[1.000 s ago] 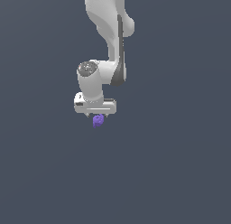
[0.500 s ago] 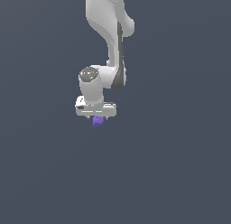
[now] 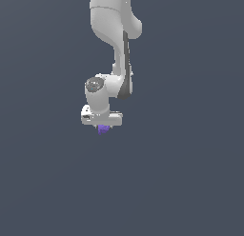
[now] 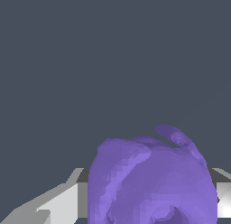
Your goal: Pick up the object and move it to a goal position.
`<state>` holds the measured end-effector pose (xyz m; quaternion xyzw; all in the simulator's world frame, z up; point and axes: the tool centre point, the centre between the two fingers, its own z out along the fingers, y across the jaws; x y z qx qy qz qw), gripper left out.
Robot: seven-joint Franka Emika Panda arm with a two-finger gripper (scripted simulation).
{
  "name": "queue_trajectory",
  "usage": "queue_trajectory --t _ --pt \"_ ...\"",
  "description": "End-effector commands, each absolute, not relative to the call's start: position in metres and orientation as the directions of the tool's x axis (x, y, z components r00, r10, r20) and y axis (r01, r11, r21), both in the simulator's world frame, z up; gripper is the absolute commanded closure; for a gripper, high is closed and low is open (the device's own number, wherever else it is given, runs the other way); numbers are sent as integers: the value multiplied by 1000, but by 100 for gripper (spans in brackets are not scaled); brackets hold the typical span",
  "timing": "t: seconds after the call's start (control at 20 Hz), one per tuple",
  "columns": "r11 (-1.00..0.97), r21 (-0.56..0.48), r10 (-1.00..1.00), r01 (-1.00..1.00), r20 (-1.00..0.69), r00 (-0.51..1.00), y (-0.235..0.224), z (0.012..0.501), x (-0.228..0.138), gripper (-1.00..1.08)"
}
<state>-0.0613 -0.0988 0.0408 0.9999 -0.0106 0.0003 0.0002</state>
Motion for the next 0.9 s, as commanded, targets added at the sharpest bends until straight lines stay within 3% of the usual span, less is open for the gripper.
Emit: queue_trajectory --t 0.0,0.5,0.85 --pt "-1000 0 -20 -20 0 1000 -98 40 -61 108" --pt "-1000 0 -21 -21 2 1000 -97 41 -61 108" --pt "-1000 0 -21 -21 2 1000 -71 48 -55 108"
